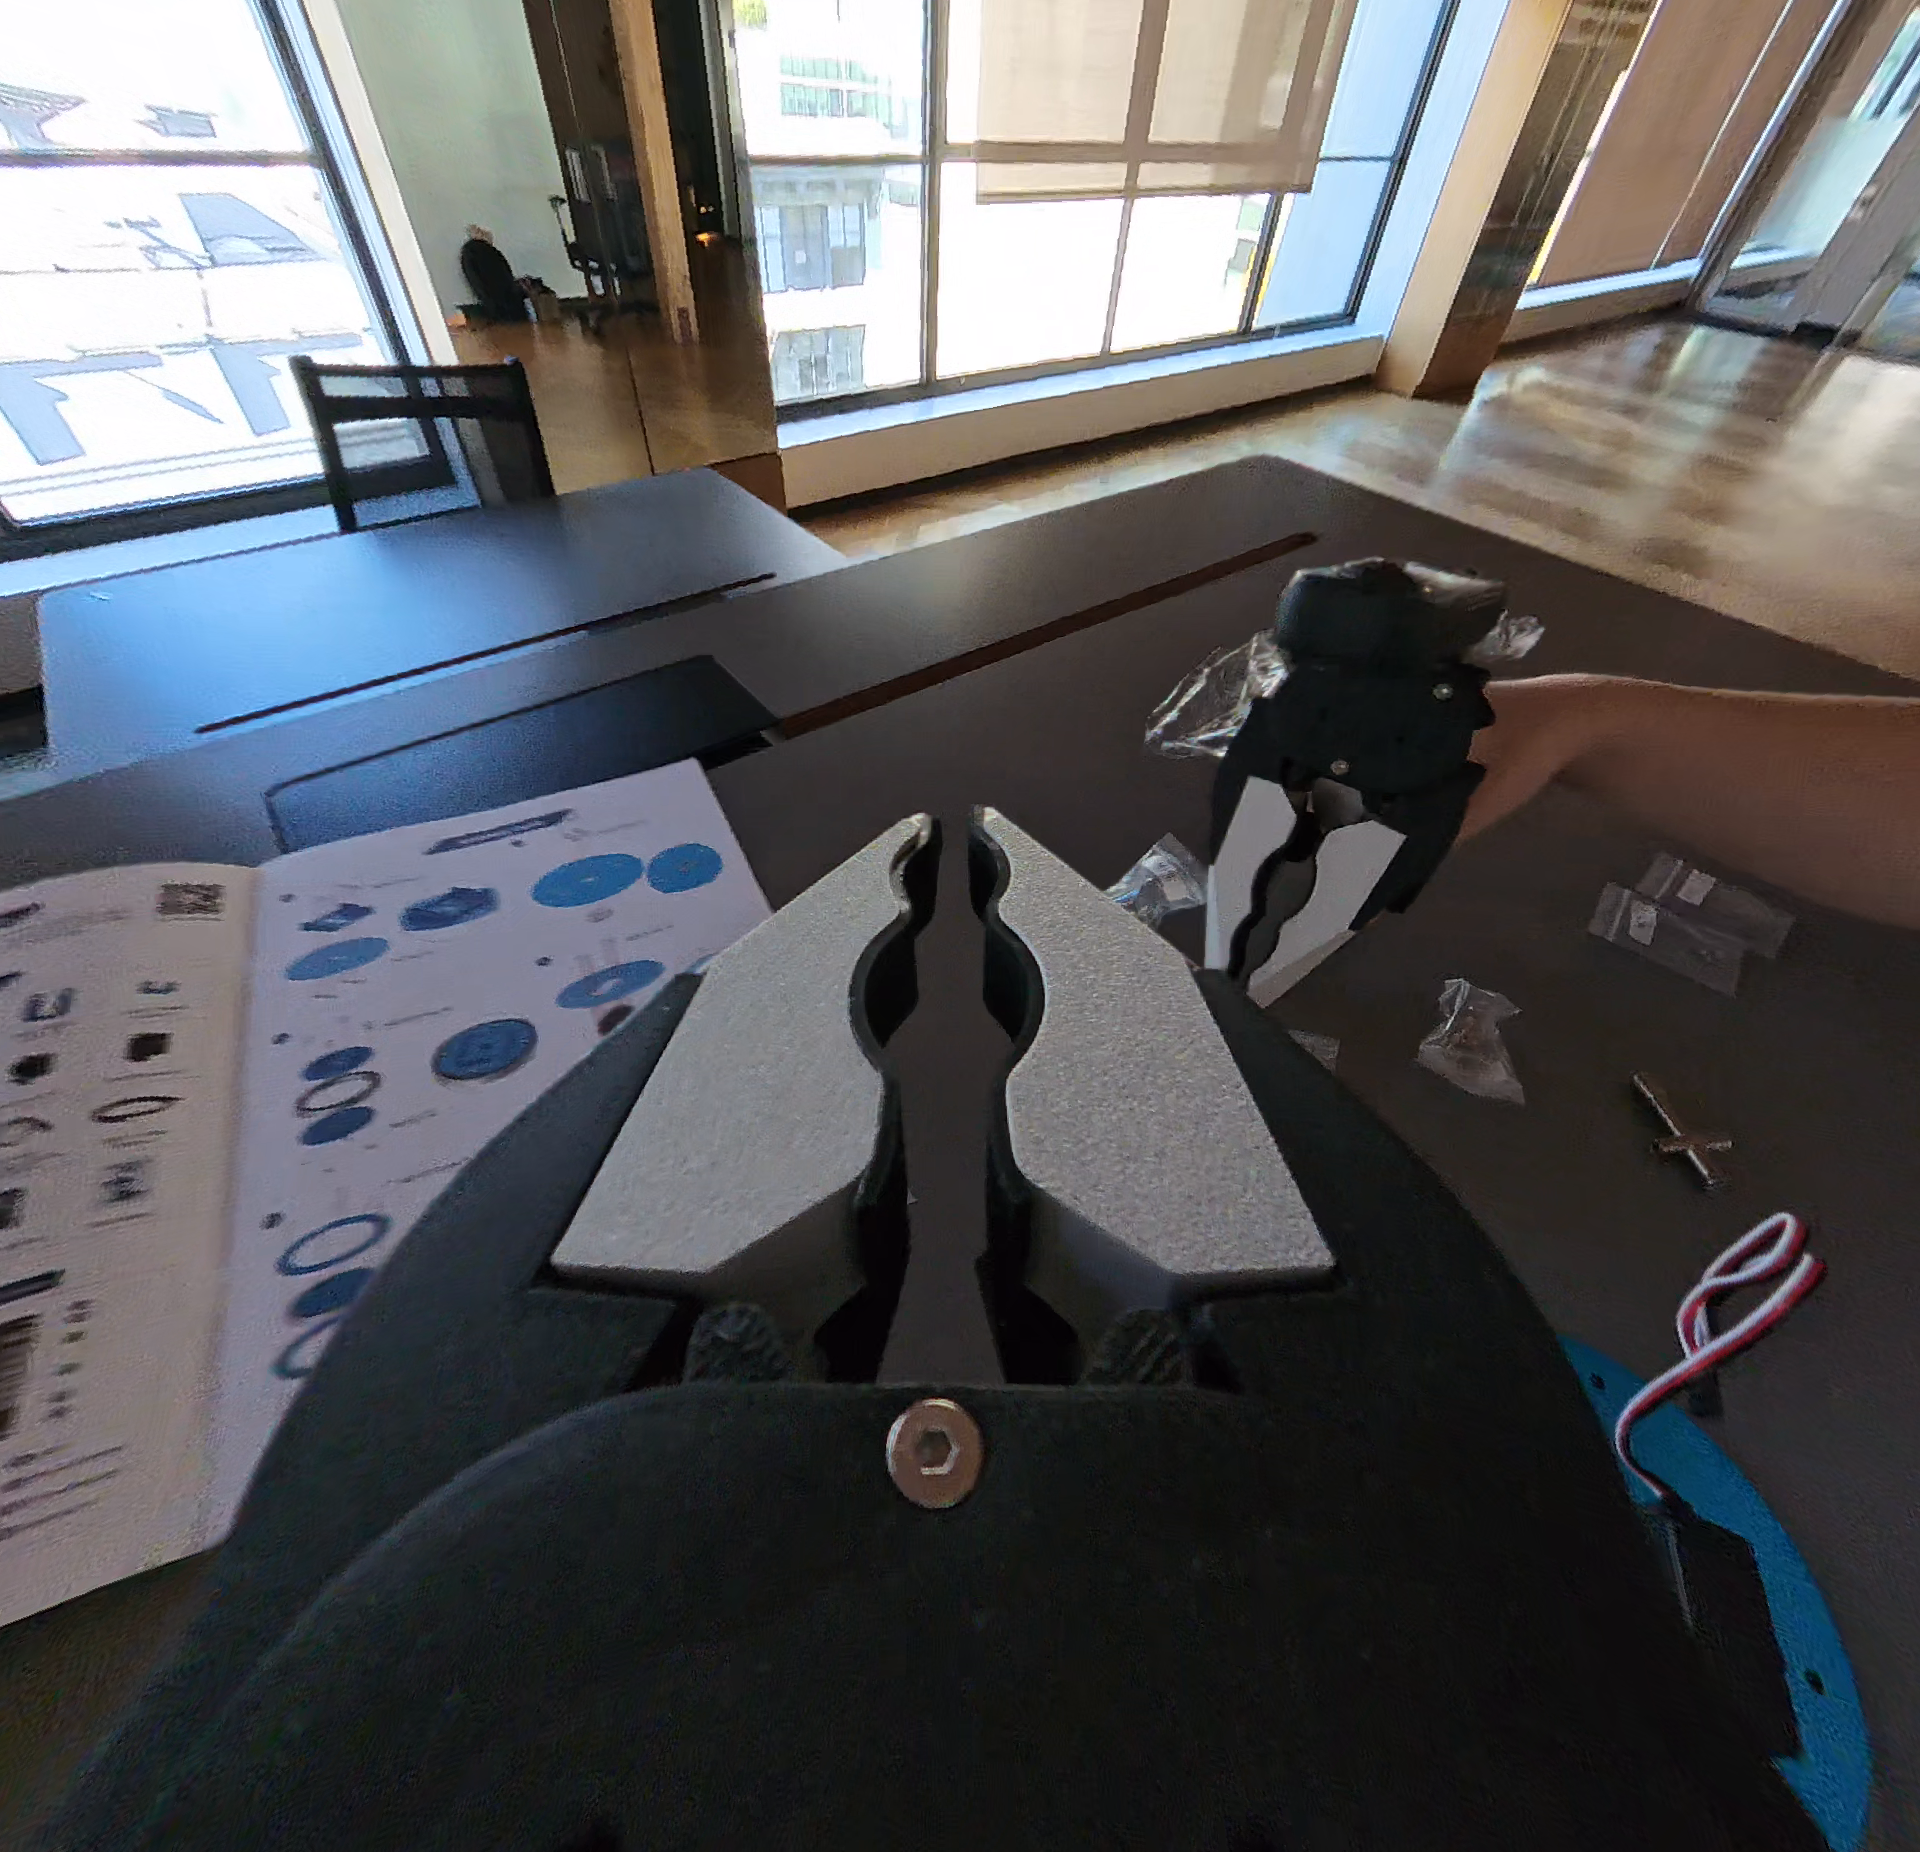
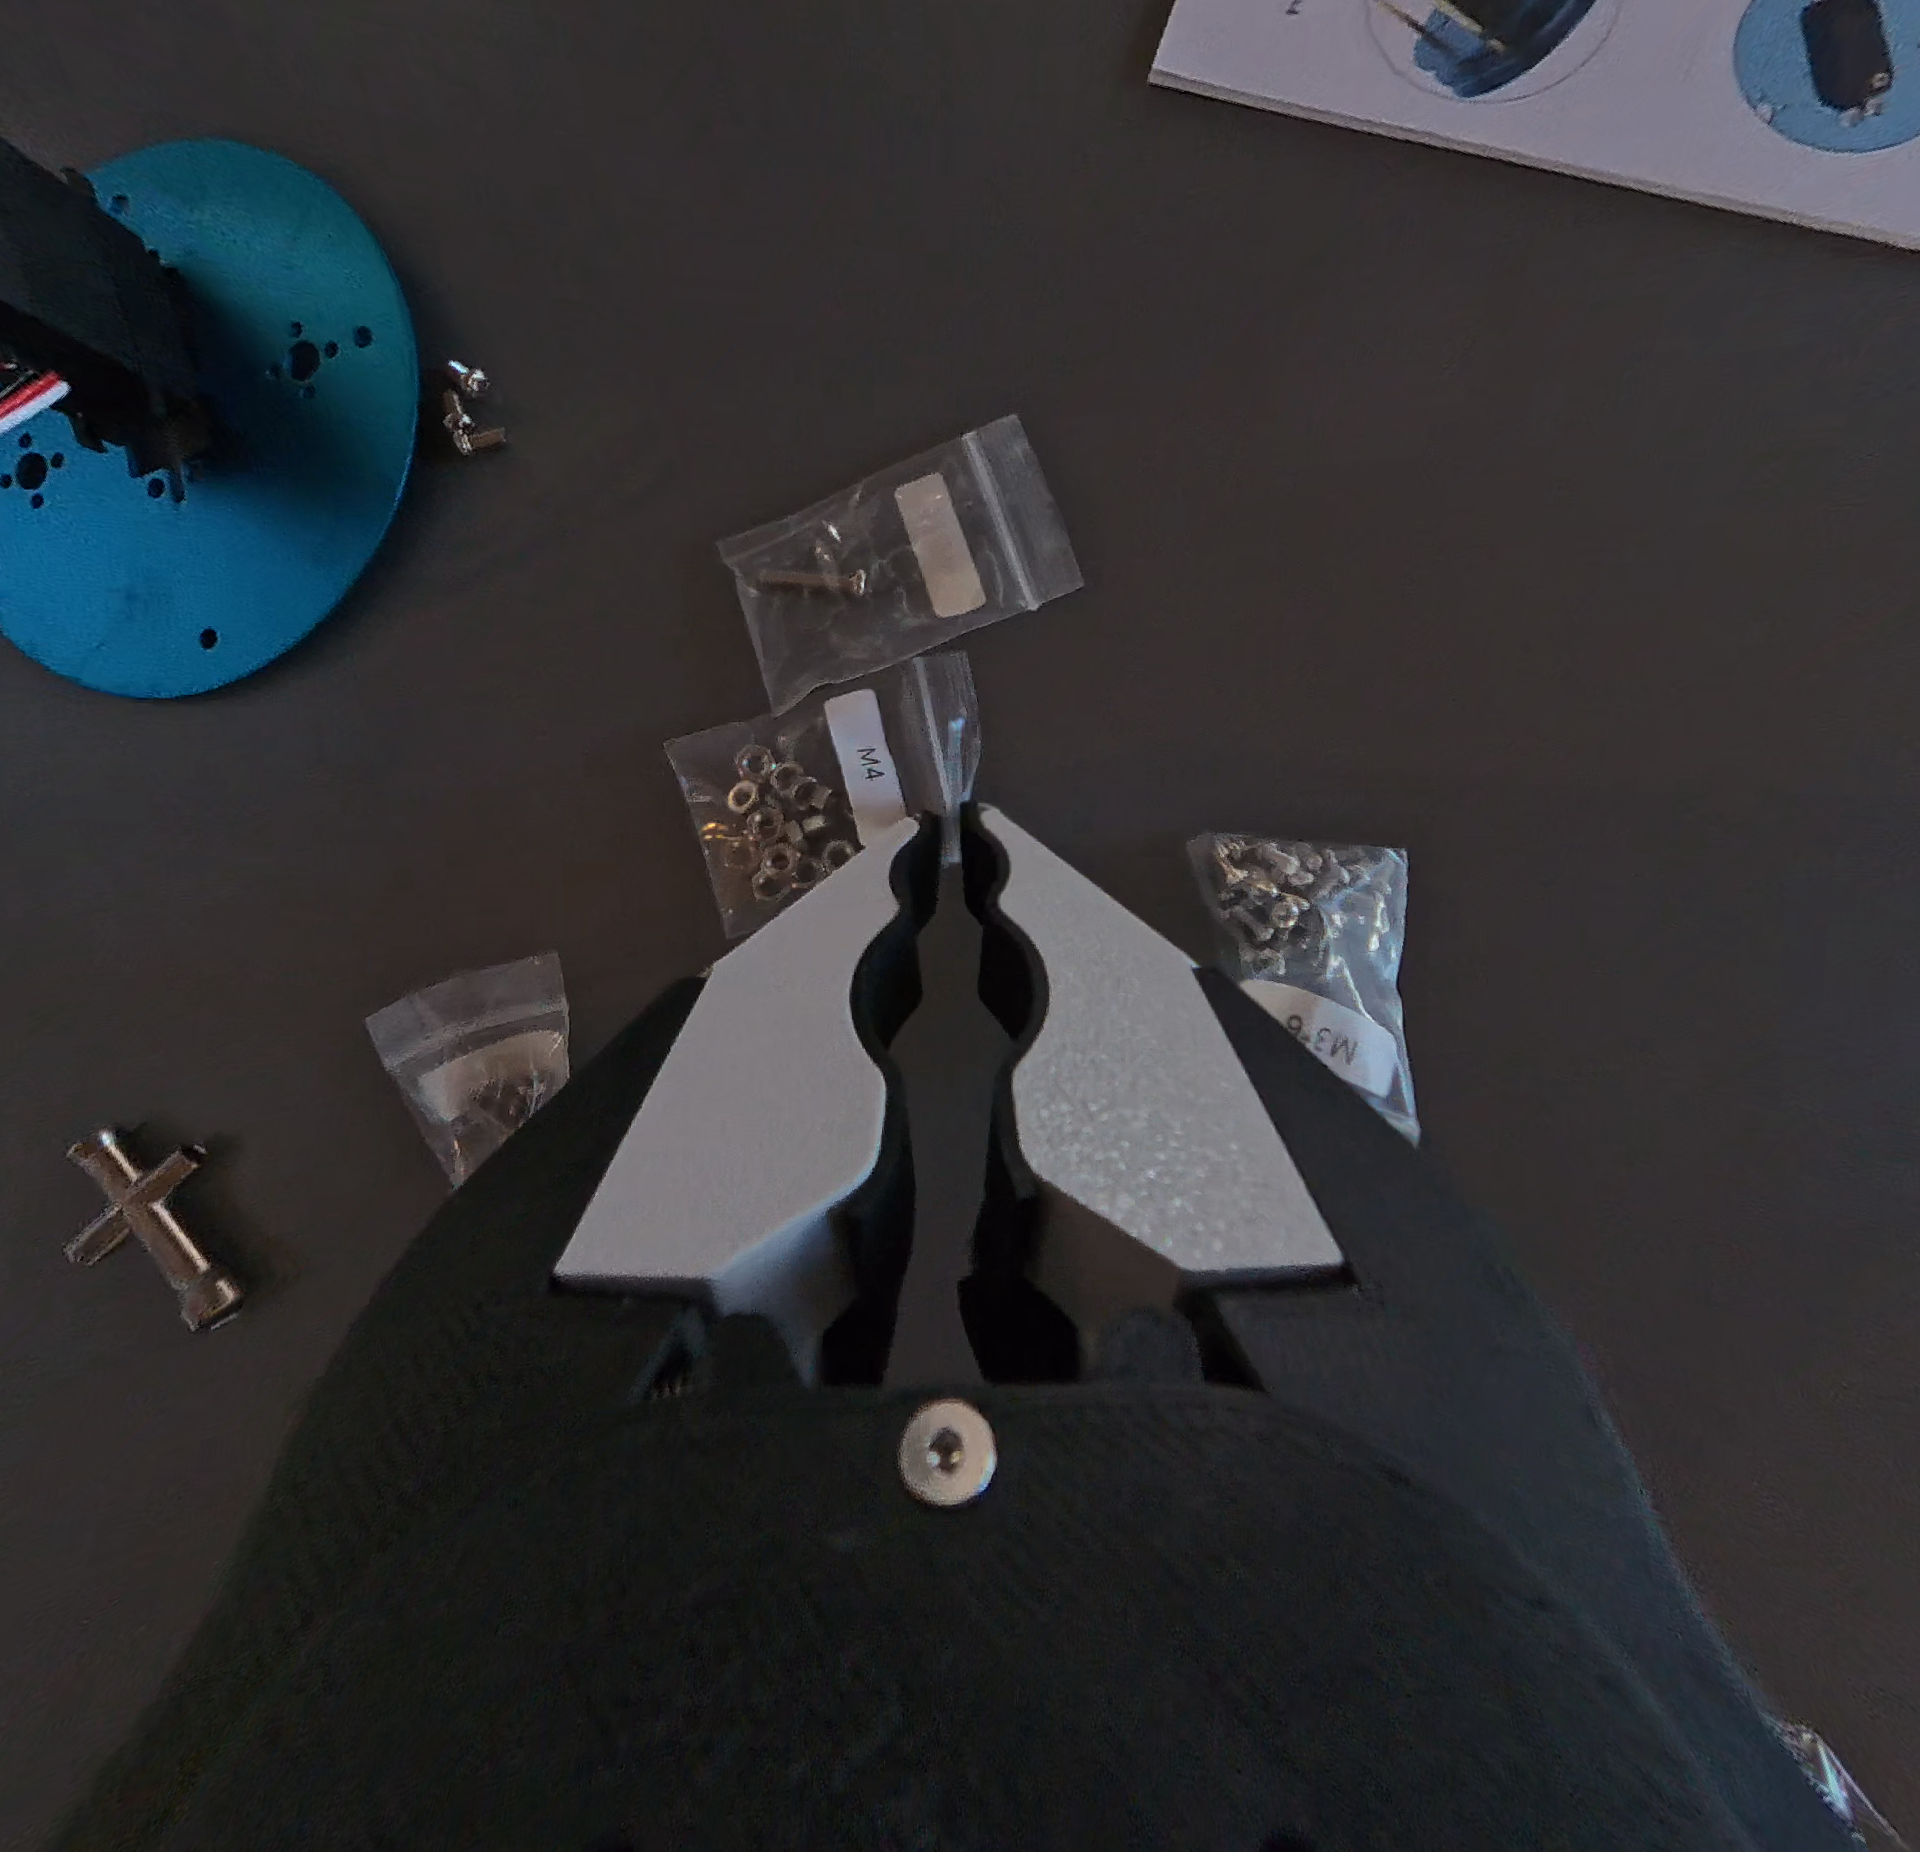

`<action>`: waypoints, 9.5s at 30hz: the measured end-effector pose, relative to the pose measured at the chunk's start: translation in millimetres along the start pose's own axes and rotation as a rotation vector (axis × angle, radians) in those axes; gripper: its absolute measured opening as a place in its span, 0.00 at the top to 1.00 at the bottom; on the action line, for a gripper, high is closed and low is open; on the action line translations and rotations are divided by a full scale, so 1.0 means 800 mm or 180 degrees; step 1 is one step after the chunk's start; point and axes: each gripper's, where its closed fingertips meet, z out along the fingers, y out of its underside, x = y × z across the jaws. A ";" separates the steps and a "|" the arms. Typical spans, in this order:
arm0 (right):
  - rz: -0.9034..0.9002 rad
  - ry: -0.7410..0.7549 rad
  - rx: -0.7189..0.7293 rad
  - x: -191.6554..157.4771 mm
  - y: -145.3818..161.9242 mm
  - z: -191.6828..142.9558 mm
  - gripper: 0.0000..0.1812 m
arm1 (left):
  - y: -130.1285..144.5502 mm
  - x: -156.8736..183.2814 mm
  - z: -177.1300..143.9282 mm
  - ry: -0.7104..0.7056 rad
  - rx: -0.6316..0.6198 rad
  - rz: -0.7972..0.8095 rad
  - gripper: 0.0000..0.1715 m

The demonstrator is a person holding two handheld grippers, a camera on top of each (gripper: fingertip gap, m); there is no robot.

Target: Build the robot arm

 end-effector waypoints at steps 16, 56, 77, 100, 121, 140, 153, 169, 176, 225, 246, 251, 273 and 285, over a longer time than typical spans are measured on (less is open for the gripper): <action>0.0015 0.1338 0.0449 -0.018 -0.059 -0.028 1.00 | -0.021 -0.010 0.003 0.1074 -0.0645 0.0162 0.86; -0.0219 0.1658 0.1697 -0.061 -0.086 -0.075 0.93 | 0.138 0.160 0.068 0.2286 -0.1452 0.1062 1.00; -0.0490 0.2363 0.1349 -0.043 -0.078 -0.084 0.93 | 0.139 0.128 0.089 0.1596 -0.1505 0.1282 1.00; -0.1643 0.3630 0.0666 -0.038 -0.090 -0.088 0.72 | 0.132 0.107 0.101 0.0814 -0.1388 0.1914 1.00; -0.1582 0.3460 0.0702 -0.044 -0.089 -0.076 0.77 | 0.116 0.137 0.090 0.0962 -0.1215 0.1920 1.00; -0.1568 0.3441 0.0739 -0.046 -0.089 -0.079 0.80 | 0.116 0.137 0.090 0.0982 -0.1234 0.1859 1.00; -0.1380 0.3363 0.0928 -0.044 -0.089 -0.086 0.83 | 0.113 0.145 0.085 0.1217 -0.1235 0.1521 1.00; 0.0934 -0.0055 0.3556 -0.088 -0.125 -0.141 0.94 | 0.062 0.182 0.049 0.2422 -0.0815 0.0363 1.00; 0.1076 -0.0386 0.3498 -0.098 -0.129 -0.136 0.99 | 0.068 0.195 0.045 0.2566 -0.0876 0.0321 1.00; 0.0747 0.0079 0.3405 -0.087 -0.116 -0.146 1.00 | 0.041 0.182 0.046 0.2618 -0.0480 0.0015 1.00; 0.0585 0.0228 0.3338 -0.092 -0.119 -0.146 1.00 | 0.043 0.182 0.045 0.2440 -0.0434 0.0435 1.00; 0.0543 0.0282 0.3308 -0.092 -0.119 -0.145 1.00 | 0.046 0.184 0.044 0.2472 -0.0453 0.0491 1.00; 0.0759 -0.0236 0.3242 -0.109 -0.127 -0.137 0.95 | 0.061 0.203 0.036 0.2677 -0.0432 0.0689 1.00; 0.0665 0.0382 0.2030 -0.101 -0.087 -0.116 0.92 | 0.124 0.193 0.041 0.2568 -0.1241 0.1295 1.00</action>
